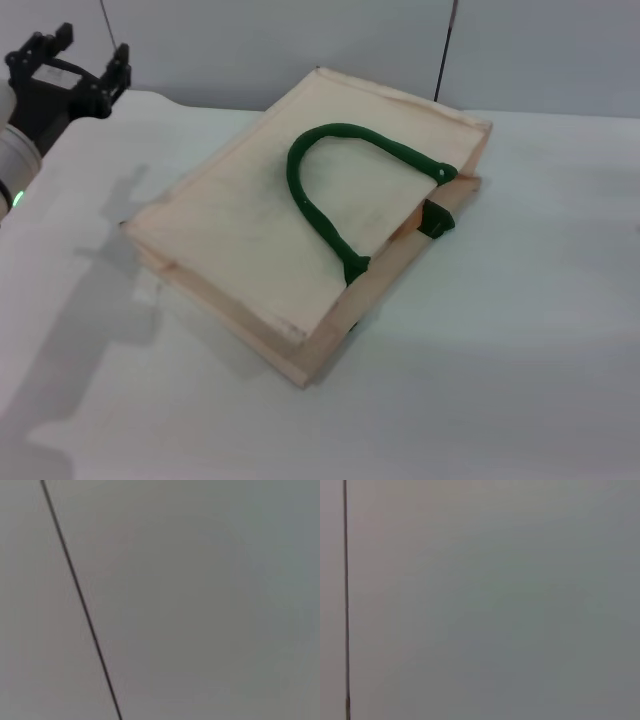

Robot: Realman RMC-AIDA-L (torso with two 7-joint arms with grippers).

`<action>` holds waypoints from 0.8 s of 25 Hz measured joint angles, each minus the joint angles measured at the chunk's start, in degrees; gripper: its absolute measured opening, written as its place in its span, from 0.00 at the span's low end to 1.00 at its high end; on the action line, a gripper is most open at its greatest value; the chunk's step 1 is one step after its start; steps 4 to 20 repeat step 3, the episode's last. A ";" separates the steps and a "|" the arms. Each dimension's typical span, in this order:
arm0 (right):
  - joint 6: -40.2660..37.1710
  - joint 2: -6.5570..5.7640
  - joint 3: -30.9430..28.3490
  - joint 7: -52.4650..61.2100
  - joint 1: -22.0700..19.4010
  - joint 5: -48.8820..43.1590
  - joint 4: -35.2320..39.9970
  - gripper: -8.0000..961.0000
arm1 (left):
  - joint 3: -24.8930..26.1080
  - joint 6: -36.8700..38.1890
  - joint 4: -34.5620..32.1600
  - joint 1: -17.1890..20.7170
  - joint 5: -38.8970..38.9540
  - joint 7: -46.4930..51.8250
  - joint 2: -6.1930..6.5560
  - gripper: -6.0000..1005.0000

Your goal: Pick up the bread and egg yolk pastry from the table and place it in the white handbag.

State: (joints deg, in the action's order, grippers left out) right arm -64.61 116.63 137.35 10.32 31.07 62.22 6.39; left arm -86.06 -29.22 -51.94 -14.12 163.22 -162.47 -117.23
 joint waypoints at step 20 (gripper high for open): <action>0.00 0.00 -0.02 -2.03 0.14 -0.01 0.39 0.87 | 0.26 -1.60 0.00 0.47 1.70 -0.26 -0.05 0.66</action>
